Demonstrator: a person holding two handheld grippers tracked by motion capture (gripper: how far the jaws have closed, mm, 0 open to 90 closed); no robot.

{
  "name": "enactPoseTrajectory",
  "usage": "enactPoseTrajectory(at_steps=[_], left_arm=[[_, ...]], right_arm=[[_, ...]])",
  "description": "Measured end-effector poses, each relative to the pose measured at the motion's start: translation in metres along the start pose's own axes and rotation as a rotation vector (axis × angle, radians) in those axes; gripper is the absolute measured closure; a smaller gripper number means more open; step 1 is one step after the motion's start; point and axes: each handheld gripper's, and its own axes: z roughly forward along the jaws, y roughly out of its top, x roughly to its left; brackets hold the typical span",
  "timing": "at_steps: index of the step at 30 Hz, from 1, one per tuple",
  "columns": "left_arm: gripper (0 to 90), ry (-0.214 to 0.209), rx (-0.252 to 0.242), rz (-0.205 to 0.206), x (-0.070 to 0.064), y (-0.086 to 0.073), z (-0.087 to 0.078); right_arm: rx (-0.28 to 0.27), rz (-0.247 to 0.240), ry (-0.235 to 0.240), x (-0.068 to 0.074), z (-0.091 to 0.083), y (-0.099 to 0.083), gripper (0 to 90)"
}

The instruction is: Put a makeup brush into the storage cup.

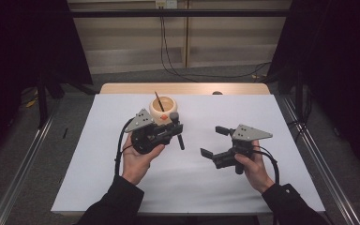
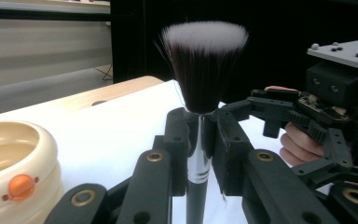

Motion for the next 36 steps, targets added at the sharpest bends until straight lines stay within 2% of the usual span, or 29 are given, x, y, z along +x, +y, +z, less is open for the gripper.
enactPoseTrajectory(at_steps=[1, 3, 6, 7, 10, 11, 13, 16, 18, 19, 23, 24, 25, 27, 28, 32, 36], left_arm=[[77.5, -0.012, -0.006, 0.002, 0.001, 0.001, -0.001], [77.5, 0.005, -0.007, 0.001, 0.002, 0.003, -0.003], [77.5, 0.000, -0.019, 0.000, 0.005, 0.007, -0.006], [77.5, 0.019, -0.009, 0.002, 0.005, 0.008, -0.008], [77.5, 0.010, -0.018, -0.005, 0.010, 0.009, -0.008], [77.5, 0.020, -0.018, -0.002, 0.012, 0.009, -0.009], [77.5, 0.050, -0.015, 0.003, 0.016, 0.010, -0.009], [77.5, 0.052, -0.014, 0.001, 0.018, 0.011, -0.008], [77.5, 0.049, -0.016, 0.006, 0.020, 0.012, -0.009], [77.5, 0.043, -0.023, -0.001, 0.020, 0.013, -0.009], [77.5, 0.067, -0.020, 0.005, 0.024, 0.018, -0.011], [77.5, 0.066, -0.025, -0.007, 0.025, 0.019, -0.011], [77.5, 0.073, -0.019, 0.001, 0.027, 0.020, -0.012], [77.5, 0.076, -0.026, -0.010, 0.029, 0.022, -0.012], [77.5, 0.080, -0.030, -0.011, 0.030, 0.023, -0.012], [77.5, 0.088, -0.031, 0.004, 0.031, 0.027, -0.012], [77.5, 0.096, -0.044, 0.009, 0.034, 0.032, -0.015]], right_arm=[[-0.004, -0.003, -0.018, 0.001, -0.001, 0.000, 0.7], [-0.015, -0.006, -0.035, 0.001, -0.005, -0.003, 0.9], [0.006, -0.006, -0.069, 0.001, -0.009, -0.005, 0.0], [0.010, 0.001, -0.063, 0.000, -0.011, -0.005, 0.0], [0.004, -0.010, -0.080, 0.000, -0.017, -0.004, 0.0], [0.003, -0.010, -0.074, 0.000, -0.019, -0.005, 0.0], [-0.005, -0.015, -0.098, 0.001, -0.024, -0.010, 0.0], [0.009, 0.009, -0.108, 0.000, -0.028, -0.016, 0.1], [0.006, -0.001, -0.135, 0.000, -0.034, -0.018, 0.3], [0.007, 0.002, -0.131, 0.000, -0.037, -0.019, 0.4], [0.025, 0.010, -0.168, -0.001, -0.047, -0.026, 0.5], [0.028, 0.012, -0.163, -0.001, -0.049, -0.028, 0.4], [0.027, 0.013, -0.171, -0.001, -0.052, -0.029, 0.4], [0.023, 0.015, -0.184, -0.001, -0.057, -0.030, 0.8], [0.024, 0.015, -0.206, -0.001, -0.059, -0.032, 0.8], [0.026, 0.020, -0.216, -0.001, -0.066, -0.038, 0.8], [0.008, 0.018, -0.254, -0.001, -0.072, -0.039, 0.5]])
